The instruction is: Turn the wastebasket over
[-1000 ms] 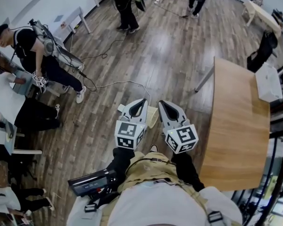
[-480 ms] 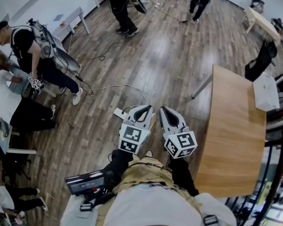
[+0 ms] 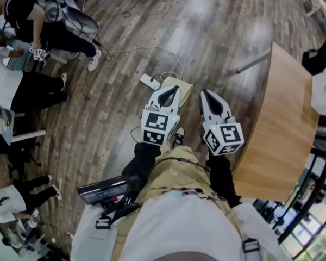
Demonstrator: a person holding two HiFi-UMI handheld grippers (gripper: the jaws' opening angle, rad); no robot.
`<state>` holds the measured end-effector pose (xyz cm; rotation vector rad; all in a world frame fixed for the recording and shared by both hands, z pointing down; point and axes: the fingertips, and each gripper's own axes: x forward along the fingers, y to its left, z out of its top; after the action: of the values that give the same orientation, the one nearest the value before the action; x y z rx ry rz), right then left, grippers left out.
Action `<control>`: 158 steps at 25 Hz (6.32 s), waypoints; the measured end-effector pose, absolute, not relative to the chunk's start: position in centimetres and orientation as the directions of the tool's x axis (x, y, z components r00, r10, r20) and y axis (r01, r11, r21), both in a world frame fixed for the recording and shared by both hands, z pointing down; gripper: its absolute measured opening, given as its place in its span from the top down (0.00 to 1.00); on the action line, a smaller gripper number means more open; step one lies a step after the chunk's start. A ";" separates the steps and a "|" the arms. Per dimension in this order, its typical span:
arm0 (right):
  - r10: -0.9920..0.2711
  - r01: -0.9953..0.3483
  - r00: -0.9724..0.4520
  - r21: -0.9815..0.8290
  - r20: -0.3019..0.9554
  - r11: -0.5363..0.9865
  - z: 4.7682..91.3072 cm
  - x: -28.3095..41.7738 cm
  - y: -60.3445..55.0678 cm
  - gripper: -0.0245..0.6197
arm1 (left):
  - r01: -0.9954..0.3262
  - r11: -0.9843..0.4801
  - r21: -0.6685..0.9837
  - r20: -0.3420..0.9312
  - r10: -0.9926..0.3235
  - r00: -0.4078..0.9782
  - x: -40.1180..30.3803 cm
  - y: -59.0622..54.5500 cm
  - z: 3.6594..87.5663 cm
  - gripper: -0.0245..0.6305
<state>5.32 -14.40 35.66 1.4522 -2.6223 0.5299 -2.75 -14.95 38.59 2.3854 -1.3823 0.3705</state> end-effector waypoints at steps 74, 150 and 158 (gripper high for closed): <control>-0.261 -0.925 -0.369 -0.324 0.892 0.201 126.6 5.4 -20.8 0.76 | -0.932 -0.123 0.342 0.909 -0.207 0.361 -11.2 -12.1 114.9 0.96; -0.354 -0.823 -0.549 -0.417 0.757 0.385 94.0 1.9 -7.7 0.93 | -0.864 -0.317 0.392 0.821 -0.304 0.484 -4.0 -8.8 90.1 0.96; -0.527 -0.850 -0.521 -0.353 0.671 0.391 79.1 3.5 -9.3 0.93 | -0.853 -0.336 0.400 0.689 -0.503 0.521 -3.3 -10.9 75.7 0.96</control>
<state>3.50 -9.29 79.06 1.1809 -2.1987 0.9499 -3.34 -10.89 75.66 2.0022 -1.1027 0.5858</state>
